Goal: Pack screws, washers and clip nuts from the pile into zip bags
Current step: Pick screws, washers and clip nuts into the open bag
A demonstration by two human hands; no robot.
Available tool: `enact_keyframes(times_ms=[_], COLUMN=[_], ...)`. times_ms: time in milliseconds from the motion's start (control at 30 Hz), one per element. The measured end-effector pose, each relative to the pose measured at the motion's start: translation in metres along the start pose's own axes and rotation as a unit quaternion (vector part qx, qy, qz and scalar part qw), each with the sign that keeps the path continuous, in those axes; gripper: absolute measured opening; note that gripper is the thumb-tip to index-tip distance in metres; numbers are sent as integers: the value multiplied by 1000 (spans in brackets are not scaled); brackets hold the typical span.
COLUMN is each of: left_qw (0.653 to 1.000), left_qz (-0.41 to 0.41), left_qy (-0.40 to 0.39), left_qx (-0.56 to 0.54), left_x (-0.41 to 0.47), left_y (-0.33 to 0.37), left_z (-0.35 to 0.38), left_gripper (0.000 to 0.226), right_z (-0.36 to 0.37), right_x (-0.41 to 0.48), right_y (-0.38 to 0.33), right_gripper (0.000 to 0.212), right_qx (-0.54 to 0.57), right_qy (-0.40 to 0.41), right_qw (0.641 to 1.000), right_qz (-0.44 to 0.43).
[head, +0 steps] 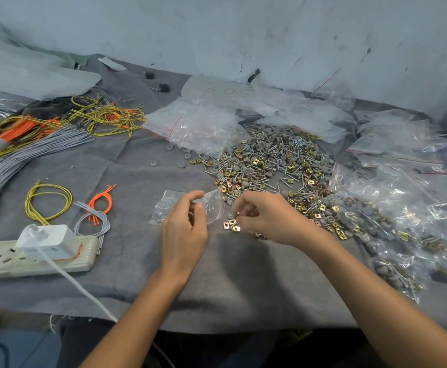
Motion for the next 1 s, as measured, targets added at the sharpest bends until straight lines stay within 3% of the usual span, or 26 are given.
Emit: enact_keyframes(times_ms=[133,233,367,633,1000], left_qw=[1000,1000,1000,1000,1000], left_qz=[7,6,6,-4,1], left_qy=[-3,-2,-7,-4,-1], left_qx=[6,10,19,15,23], left_x=[-2,-1,-1,-4,-3], left_y=[1,2,3,4,9], left_z=[0,-1,-2,-1,-5], left_gripper=[25,26,26,26,22], right_z=[-2,0,4,14,12], right_x=[4,7,16,35,34], right_y=[-22,-28,-30,-30,-34], right_gripper=[9,9,10,14,7], right_qx=[130,153,123,-94,-56], right_qy=[23,37,52,77,85], right_qw=[990,985,988,992,994], right_qz=[-53,-71,-74,-33,-43])
Point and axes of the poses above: each hand's wrist, its own x-axis towards the middle knuckle, its own z-axis out of the palm, y = z × x, the point moved 8 cm from there along x, towards the middle knuckle, and after that the axes turned 8 degrees about -y, right-handed, at the moved point
